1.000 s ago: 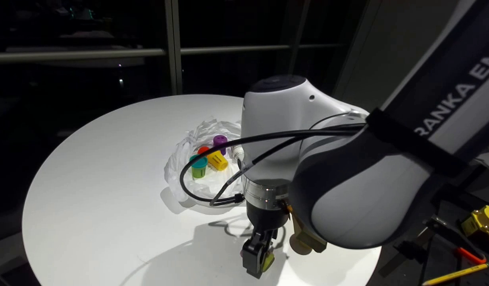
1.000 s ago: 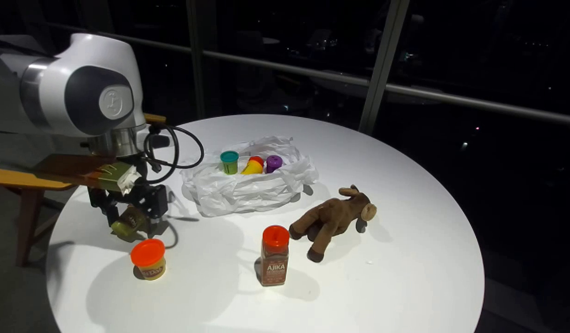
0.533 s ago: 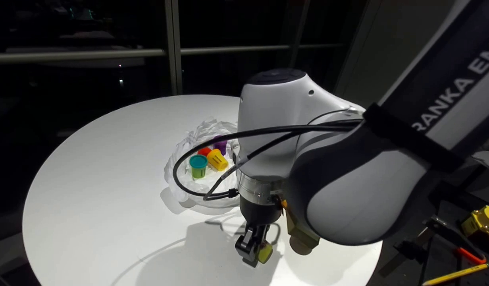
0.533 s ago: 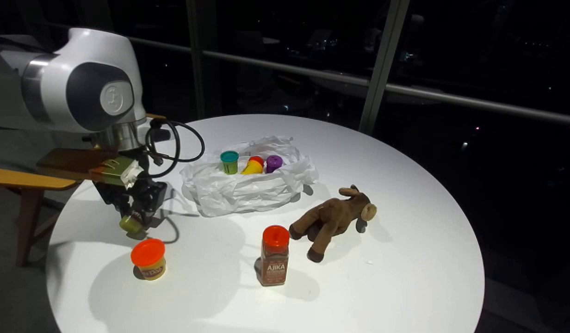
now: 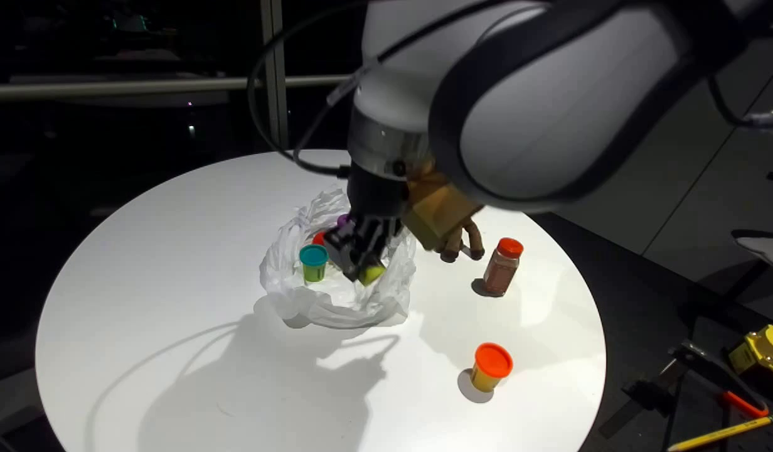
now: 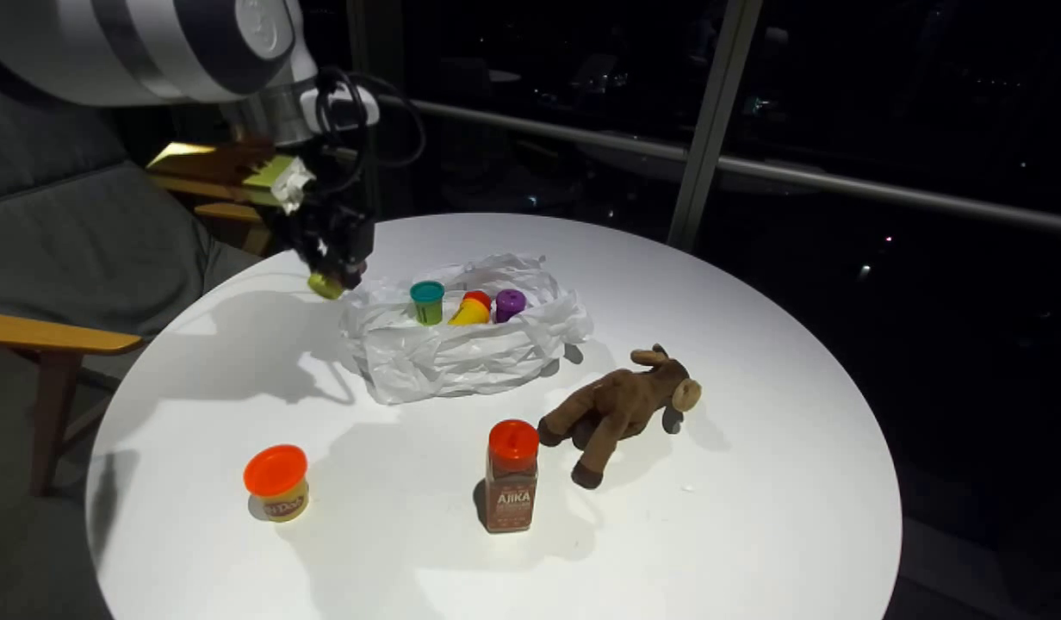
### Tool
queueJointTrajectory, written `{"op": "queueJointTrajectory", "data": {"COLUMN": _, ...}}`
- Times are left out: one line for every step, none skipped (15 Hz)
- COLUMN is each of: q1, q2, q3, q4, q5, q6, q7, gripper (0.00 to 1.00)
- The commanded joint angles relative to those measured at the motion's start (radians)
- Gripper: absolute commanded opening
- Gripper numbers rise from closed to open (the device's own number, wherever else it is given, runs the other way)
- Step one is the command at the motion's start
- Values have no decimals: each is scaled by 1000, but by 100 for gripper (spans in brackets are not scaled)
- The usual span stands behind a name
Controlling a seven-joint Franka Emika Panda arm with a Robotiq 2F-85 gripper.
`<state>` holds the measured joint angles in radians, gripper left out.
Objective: Pick the objects on the table and put them in the plastic bag
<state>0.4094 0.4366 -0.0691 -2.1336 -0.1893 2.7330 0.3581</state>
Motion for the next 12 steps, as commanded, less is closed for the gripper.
{"op": "queueJointTrajectory", "data": {"q1": 18, "q2": 60, "q3": -74, "q4": 145, "q5": -59, "q6": 42, "q7": 148, "gripper": 19}}
{"op": "queueJointTrajectory", "data": {"q1": 26, "q2": 95, "q3": -105, "q4": 184, "q5": -80, "q6": 62, "q7": 193, "gripper": 19}}
{"op": "queueJointTrajectory", "data": {"q1": 41, "q2": 135, "q3": -142, "q4": 220, "q5": -106, "q6": 77, "q7": 250, "gripper": 19}}
{"op": "queueJointTrajectory", "data": {"q1": 56, "q2": 171, "q3": -175, "q4": 250, "q5": -120, "q6": 88, "q7": 296, "gripper": 19}}
{"op": "queueJointTrajectory", "data": {"q1": 62, "q2": 202, "q3": -191, "q4": 275, "q5": -116, "q6": 79, "q7": 322, "gripper": 19}}
{"op": "queueJointTrajectory", "data": {"q1": 59, "q2": 238, "q3": -201, "q4": 299, "q5": -105, "q6": 67, "q7": 337, "gripper": 19}}
{"op": "queueJointTrajectory", "data": {"q1": 53, "q2": 255, "q3": -191, "q4": 312, "q5": -82, "q6": 42, "q7": 336, "gripper": 19}}
{"op": "queueJointTrajectory", "data": {"q1": 41, "q2": 275, "q3": -174, "q4": 327, "q5": -63, "q6": 23, "q7": 328, "gripper": 19}}
{"op": "queueJointTrajectory", "data": {"q1": 34, "q2": 290, "q3": -162, "q4": 332, "q5": -49, "q6": 14, "q7": 323, "gripper": 19}}
{"op": "queueJointTrajectory", "data": {"q1": 27, "q2": 305, "q3": -150, "q4": 343, "q5": -34, "q6": 8, "q7": 315, "gripper": 19}}
{"op": "queueJointTrajectory", "data": {"q1": 23, "q2": 314, "q3": -142, "q4": 347, "q5": -21, "q6": 3, "q7": 307, "gripper": 19}}
{"op": "queueJointTrajectory", "data": {"q1": 23, "q2": 312, "q3": -130, "q4": 341, "q5": -9, "q6": -1, "q7": 298, "gripper": 19}}
